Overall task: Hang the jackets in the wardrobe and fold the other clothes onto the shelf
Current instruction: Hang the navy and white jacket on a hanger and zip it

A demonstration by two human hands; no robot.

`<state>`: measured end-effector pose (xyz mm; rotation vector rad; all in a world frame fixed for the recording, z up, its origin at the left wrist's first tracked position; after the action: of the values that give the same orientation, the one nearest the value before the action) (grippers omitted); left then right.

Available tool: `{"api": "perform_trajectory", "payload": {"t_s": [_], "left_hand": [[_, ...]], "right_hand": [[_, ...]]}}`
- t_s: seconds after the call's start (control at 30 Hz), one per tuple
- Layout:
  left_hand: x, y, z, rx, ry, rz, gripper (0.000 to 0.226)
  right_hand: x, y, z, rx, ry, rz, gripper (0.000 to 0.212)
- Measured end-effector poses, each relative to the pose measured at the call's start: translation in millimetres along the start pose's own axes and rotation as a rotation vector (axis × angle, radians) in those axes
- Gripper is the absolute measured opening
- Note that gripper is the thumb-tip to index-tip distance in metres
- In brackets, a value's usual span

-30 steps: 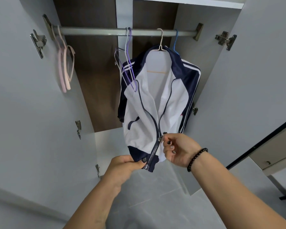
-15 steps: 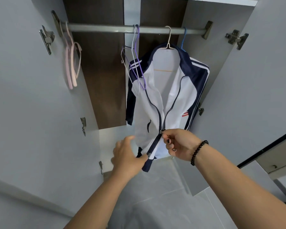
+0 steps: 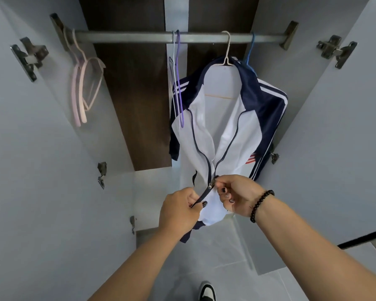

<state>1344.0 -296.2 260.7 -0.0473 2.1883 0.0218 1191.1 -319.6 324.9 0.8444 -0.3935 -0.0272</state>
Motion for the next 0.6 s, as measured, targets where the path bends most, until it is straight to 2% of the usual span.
{"api": "perform_trajectory", "payload": {"t_s": [0.2,0.4,0.53,0.6], "left_hand": [[17.0,-44.6,6.8,-0.142,-0.116,0.107,0.032],[33.9,-62.5,8.9,-0.278,-0.152,0.137,0.028],[26.5,-93.0,-19.4,-0.153,-0.16,0.123,0.014],[18.7,-112.2,-41.2,-0.058,-0.098,0.071,0.022]], "right_hand": [[-16.3,-35.0,56.4,0.009,-0.059,-0.014,0.04],[-19.8,-61.8,103.3,-0.001,0.038,0.024,0.036],[-16.8,-71.9,118.3,-0.013,0.17,0.053,0.031],[-15.9,-72.6,122.6,0.003,0.222,0.067,0.031]]}}
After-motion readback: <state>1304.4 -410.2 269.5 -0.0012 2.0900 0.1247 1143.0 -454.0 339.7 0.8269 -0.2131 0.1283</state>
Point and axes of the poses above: each hand's wrist, its own y-axis away from the middle knuckle, its own x-axis out of the palm, z = x × y, the point moved 2 cm from there along -y, towards the middle knuckle, and after that the axes turned 14 degrees about -y, right-handed, at the moved point
